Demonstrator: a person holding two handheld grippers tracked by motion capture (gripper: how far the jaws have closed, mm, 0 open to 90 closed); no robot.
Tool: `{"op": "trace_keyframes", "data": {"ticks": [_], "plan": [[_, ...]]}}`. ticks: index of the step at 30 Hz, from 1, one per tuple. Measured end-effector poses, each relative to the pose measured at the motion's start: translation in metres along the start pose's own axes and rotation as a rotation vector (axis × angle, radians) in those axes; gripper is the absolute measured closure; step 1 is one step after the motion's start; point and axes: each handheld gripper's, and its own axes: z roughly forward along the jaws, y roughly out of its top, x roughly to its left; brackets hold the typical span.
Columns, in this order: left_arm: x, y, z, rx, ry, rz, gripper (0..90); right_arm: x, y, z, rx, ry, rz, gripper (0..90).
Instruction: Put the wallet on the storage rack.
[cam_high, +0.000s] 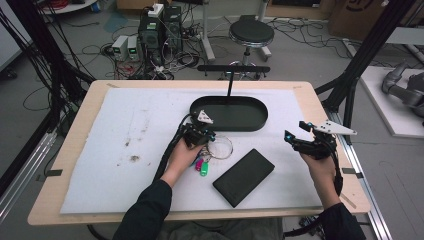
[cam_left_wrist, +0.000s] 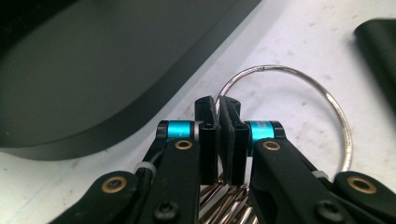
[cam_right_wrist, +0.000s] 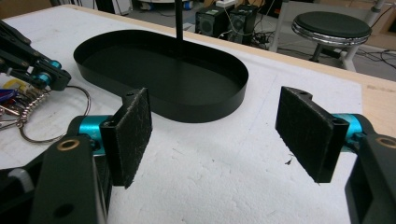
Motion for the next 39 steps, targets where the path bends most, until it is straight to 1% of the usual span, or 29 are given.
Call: {"op": "trace_keyframes", "data": {"ticks": [2,4,6,7,9,11,12,14,15,19,20,21,23,25,28,31,32,34,36,39], "plan": [[-0.002,0.002,-0.006,-0.032,-0.009,0.001,86.2,0.0,0.0,0.0,-0.001,0.0,0.0,27.6],[-0.004,0.003,-0.013,-0.056,-0.015,0.017,86.3,0.0,0.0,-0.001,-0.003,0.0,-0.002,27.5],[-0.008,0.003,-0.019,-0.071,-0.014,0.033,86.3,0.0,0.0,-0.001,-0.006,-0.001,-0.004,27.5],[-0.008,0.003,-0.019,-0.071,-0.014,0.033,86.3,0.0,0.0,-0.001,-0.006,-0.001,-0.004,27.5],[-0.012,0.002,-0.026,-0.098,-0.022,0.045,86.3,0.0,0.0,-0.001,-0.01,-0.001,-0.01,27.6],[-0.013,0.002,-0.029,-0.104,-0.026,0.053,86.3,0.001,0.0,-0.001,-0.009,0.0,-0.008,27.6],[-0.016,0.001,-0.033,-0.121,-0.034,0.063,86.3,0.001,0.0,-0.001,-0.008,-0.001,-0.009,27.6],[-0.018,0.001,-0.035,-0.123,-0.032,0.069,86.3,0.001,0.0,-0.001,-0.008,0.0,-0.007,27.6],[-0.021,0.001,-0.039,-0.134,-0.041,0.082,86.2,0.001,0.0,-0.001,-0.009,-0.002,-0.011,27.6],[-0.028,0.001,-0.044,-0.145,-0.053,0.114,86.2,0.001,0.0,0.0,-0.006,-0.003,-0.012,27.6],[-0.028,0.001,-0.044,-0.145,-0.053,0.114,86.2,0.001,0.0,0.0,-0.004,-0.002,-0.011,27.6],[-0.031,0.001,-0.046,-0.147,-0.059,0.128,86.2,0.001,0.0,0.0,-0.004,-0.003,-0.011,27.6],[-0.033,0.0,-0.047,-0.158,-0.064,0.13,86.1,0.001,0.0,0.0,-0.007,-0.002,-0.014,27.6],[-0.034,-0.002,-0.049,-0.159,-0.07,0.132,85.9,0.001,0.0,0.0,-0.007,-0.002,-0.014,27.6],[-0.034,-0.003,-0.049,-0.163,-0.095,0.128,85.5,0.001,0.0,0.0,-0.007,-0.002,-0.013,27.6],[-0.036,-0.003,-0.048,-0.152,-0.115,0.141,83.8,0.002,0.0,0.0,-0.006,-0.002,-0.014,27.6],[-0.036,-0.003,-0.048,-0.152,-0.115,0.141,82.9,0.002,0.0,0.0,-0.006,-0.002,-0.014,27.6],[-0.037,-0.003,-0.046,-0.146,-0.131,0.144,80.9,0.002,0.0,0.0,-0.005,-0.002,-0.011,27.6],[-0.037,-0.003,-0.045,-0.141,-0.138,0.145,79.5,0.002,0.0,0.0,-0.005,-0.003,-0.012,27.6],[-0.036,-0.004,-0.044,-0.135,-0.153,0.143,78.8,0.002,0.0,0.0,-0.005,-0.003,-0.012,27.6]]}}
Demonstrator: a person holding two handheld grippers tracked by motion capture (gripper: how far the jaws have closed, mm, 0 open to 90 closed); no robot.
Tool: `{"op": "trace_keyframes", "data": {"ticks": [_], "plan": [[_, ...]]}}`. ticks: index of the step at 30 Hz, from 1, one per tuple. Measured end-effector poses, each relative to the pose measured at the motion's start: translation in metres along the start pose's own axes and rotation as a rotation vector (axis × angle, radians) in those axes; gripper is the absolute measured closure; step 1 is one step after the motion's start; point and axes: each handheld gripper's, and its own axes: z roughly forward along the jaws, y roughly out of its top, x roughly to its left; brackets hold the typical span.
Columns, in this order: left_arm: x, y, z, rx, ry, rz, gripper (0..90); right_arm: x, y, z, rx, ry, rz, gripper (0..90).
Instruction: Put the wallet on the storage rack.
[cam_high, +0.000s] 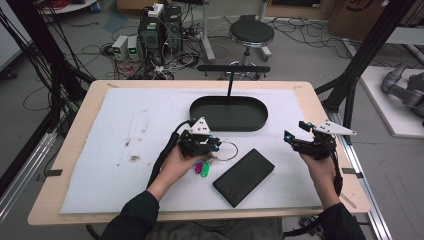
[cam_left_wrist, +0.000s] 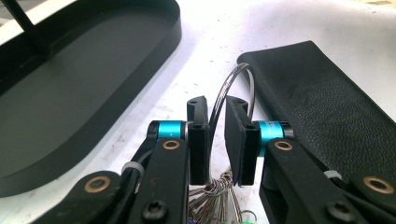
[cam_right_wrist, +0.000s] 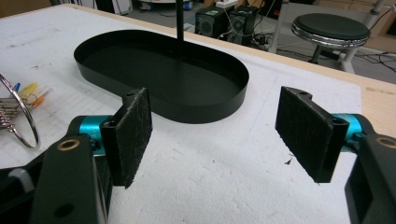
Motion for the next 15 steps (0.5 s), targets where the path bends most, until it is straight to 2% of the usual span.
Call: {"op": "trace_keyframes", "data": {"ticks": [1,5,9,15], "plan": [[0.0001,-0.0012,0.0022,0.026,-0.012,0.012,78.8,-0.0004,-0.0001,0.0001,0.002,0.001,-0.001,27.6],[-0.0026,-0.0025,0.0072,0.058,-0.017,0.027,79.5,-0.0006,-0.0001,-0.0002,0.002,-0.002,0.002,27.6],[-0.0023,-0.0023,0.0065,0.055,-0.025,0.035,85.8,-0.0009,-0.0002,-0.0004,0.002,-0.001,0.003,27.7],[-0.003,-0.002,0.0049,0.045,-0.035,0.045,86.0,-0.0014,-0.0003,-0.0002,0.001,0.0,0.003,27.7]]}}
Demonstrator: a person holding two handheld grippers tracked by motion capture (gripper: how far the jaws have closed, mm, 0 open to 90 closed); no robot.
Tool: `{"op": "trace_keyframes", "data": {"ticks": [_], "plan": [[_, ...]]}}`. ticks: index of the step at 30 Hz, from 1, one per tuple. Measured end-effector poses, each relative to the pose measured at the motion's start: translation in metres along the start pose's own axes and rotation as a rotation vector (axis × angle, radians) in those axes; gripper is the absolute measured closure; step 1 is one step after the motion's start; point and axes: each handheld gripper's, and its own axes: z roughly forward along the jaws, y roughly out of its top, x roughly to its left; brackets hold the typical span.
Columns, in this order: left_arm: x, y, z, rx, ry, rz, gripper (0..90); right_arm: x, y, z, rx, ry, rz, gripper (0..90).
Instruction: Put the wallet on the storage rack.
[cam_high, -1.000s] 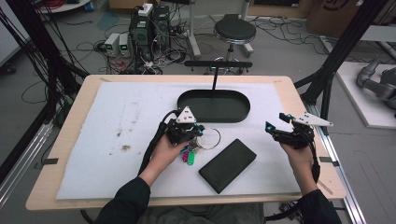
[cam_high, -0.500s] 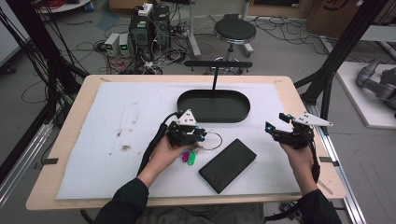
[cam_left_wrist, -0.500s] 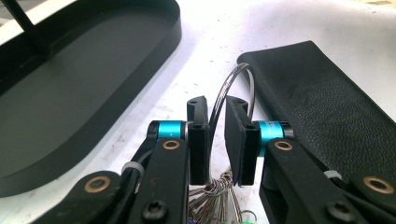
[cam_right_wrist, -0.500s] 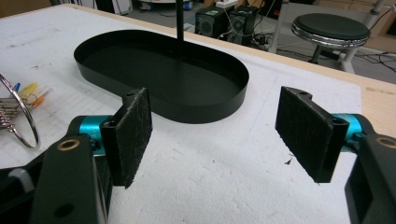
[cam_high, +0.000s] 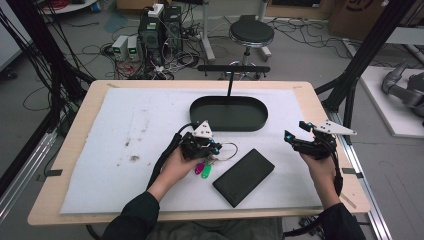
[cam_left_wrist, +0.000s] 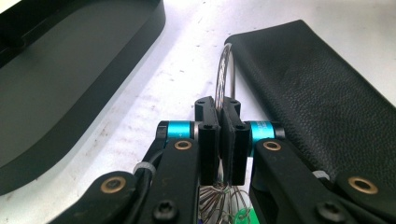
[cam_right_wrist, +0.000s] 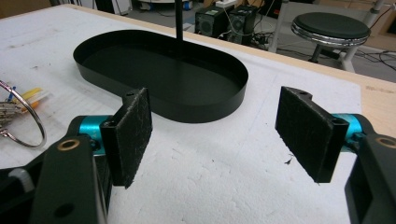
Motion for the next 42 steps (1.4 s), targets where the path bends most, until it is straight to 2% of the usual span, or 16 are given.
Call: {"op": "trace_keyframes", "data": {"ticks": [3,10,21,31,33,42], "plan": [[0.0,0.0,-0.001,-0.008,0.002,-0.004,86.1,0.0,0.0,0.0,0.001,0.001,0.001,27.6],[0.001,0.002,-0.014,-0.073,0.005,-0.014,86.2,0.0,0.0,0.0,0.002,0.0,0.006,27.6],[0.001,0.005,-0.028,-0.137,0.024,-0.016,86.2,0.0,0.0,0.001,0.006,-0.004,0.004,27.7],[0.003,0.01,-0.039,-0.171,0.038,-0.01,86.3,0.0,0.0,0.002,0.008,-0.003,0.003,27.6],[0.003,0.011,-0.043,-0.193,0.043,-0.014,86.3,0.0,0.0,0.002,0.008,-0.003,0.002,27.6],[0.005,0.016,-0.05,-0.207,0.06,-0.008,86.3,0.0,0.0,0.002,0.008,-0.004,0.002,27.6]]}}
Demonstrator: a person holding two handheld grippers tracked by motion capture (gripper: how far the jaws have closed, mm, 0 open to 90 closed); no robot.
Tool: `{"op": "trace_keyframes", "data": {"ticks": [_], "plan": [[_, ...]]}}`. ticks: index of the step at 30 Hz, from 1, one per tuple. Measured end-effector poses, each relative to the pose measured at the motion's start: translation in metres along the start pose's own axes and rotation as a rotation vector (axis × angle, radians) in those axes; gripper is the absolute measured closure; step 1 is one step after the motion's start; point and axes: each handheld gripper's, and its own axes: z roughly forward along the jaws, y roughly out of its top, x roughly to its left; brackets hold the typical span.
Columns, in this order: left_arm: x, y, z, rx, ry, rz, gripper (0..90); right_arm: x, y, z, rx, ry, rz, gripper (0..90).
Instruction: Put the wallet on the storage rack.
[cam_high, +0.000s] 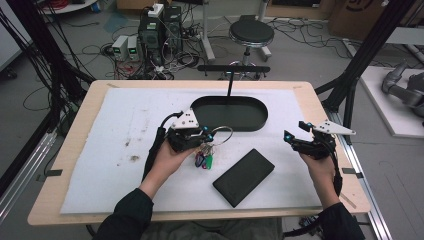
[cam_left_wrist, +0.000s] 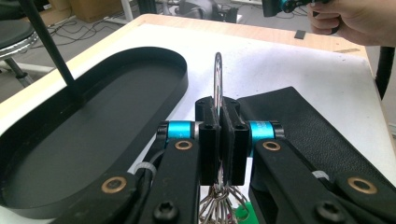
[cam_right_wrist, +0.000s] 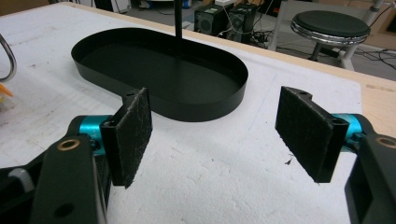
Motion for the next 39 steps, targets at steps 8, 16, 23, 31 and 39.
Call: {"op": "trace_keyframes", "data": {"ticks": [8,16,23,31,39], "plan": [[0.002,0.008,-0.005,-0.02,0.013,0.009,86.3,0.0,0.0,0.0,0.001,0.0,0.004,27.7],[0.008,0.017,-0.01,-0.041,0.034,0.007,86.3,-0.001,0.0,0.0,-0.001,0.0,0.006,27.7],[0.014,0.024,-0.012,-0.051,0.047,0.004,86.3,-0.001,0.0,0.0,-0.001,0.0,0.006,27.7],[0.028,0.03,-0.015,-0.086,0.074,-0.023,86.3,-0.001,0.0,0.0,-0.001,0.001,0.008,27.7],[0.046,0.037,-0.02,-0.123,0.101,-0.059,86.3,-0.002,0.0,0.001,0.0,0.0,0.005,27.7]]}}
